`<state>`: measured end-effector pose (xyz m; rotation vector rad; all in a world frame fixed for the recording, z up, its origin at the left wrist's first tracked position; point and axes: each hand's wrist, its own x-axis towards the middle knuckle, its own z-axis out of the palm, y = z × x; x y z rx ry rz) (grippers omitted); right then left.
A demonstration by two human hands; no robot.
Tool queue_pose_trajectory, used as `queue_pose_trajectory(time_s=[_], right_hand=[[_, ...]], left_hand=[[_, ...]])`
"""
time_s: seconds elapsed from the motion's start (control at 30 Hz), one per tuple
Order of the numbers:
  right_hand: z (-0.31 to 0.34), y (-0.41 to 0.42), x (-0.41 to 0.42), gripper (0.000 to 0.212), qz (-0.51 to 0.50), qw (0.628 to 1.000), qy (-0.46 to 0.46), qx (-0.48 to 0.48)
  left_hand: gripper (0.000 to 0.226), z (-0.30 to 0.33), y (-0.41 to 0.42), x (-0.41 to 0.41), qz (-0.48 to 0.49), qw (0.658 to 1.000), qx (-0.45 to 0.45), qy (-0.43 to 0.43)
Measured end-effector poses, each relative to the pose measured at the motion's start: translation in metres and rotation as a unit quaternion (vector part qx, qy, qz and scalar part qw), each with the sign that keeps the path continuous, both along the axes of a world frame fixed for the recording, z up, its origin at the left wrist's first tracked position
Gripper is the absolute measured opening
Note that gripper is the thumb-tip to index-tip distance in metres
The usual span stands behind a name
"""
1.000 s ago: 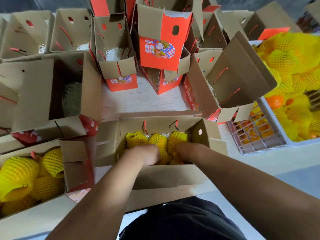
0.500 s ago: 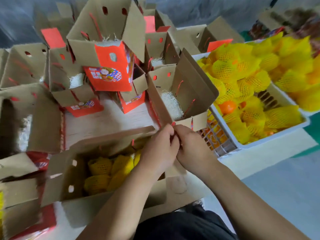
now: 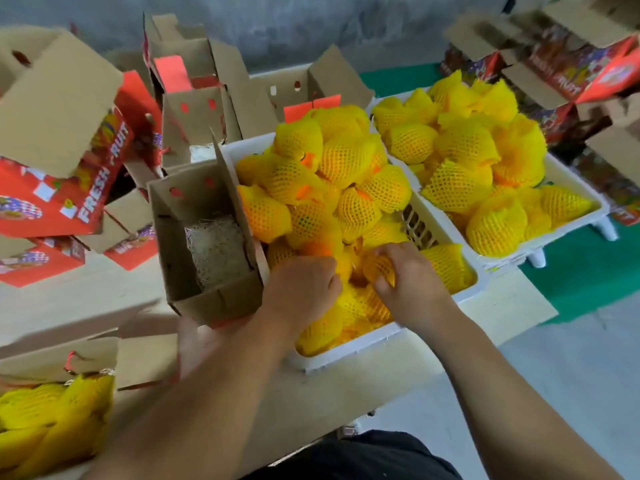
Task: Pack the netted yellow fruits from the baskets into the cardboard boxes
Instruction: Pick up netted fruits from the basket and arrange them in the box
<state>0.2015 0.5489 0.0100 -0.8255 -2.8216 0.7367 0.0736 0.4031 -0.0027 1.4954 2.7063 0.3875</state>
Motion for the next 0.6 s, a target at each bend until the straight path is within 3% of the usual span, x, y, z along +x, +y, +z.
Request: queue_pose_trajectory(time_s=[0.07, 0.13, 0.27, 0.37, 0.43, 0.53, 0.6], right_hand=[[-0.001, 0.032, 0.0, 0.051, -0.003, 0.982, -0.14, 0.13], [0.002, 0.055, -0.005, 0.06, 0.05, 0.927, -0.298, 0.222], [0.007, 0.07, -0.014, 0.059, 0.144, 0.855, -0.402, 0.295], [0.009, 0.072, -0.019, 0.059, 0.169, 0.846, -0.392, 0.321], [0.013, 0.076, -0.015, 0.073, 0.173, 0.858, -0.377, 0.303], [0.013, 0.085, -0.001, 0.081, 0.158, 0.914, -0.282, 0.246], [0.013, 0.089, 0.007, 0.074, 0.137, 0.969, -0.137, 0.151]], left_hand=[[0.035, -0.014, 0.003, -0.008, 0.04, 0.999, -0.01, -0.03], [0.036, -0.019, 0.004, -0.01, 0.044, 0.998, -0.009, -0.045], [0.046, -0.014, 0.001, -0.005, 0.046, 0.998, 0.001, -0.039], [0.05, -0.014, 0.0, -0.008, 0.051, 0.997, 0.026, -0.057], [0.051, -0.013, 0.0, -0.008, 0.055, 0.995, 0.044, -0.073], [0.048, -0.01, -0.001, -0.007, 0.083, 0.987, 0.085, -0.106], [0.047, -0.008, -0.004, -0.009, 0.112, 0.972, 0.145, -0.145]])
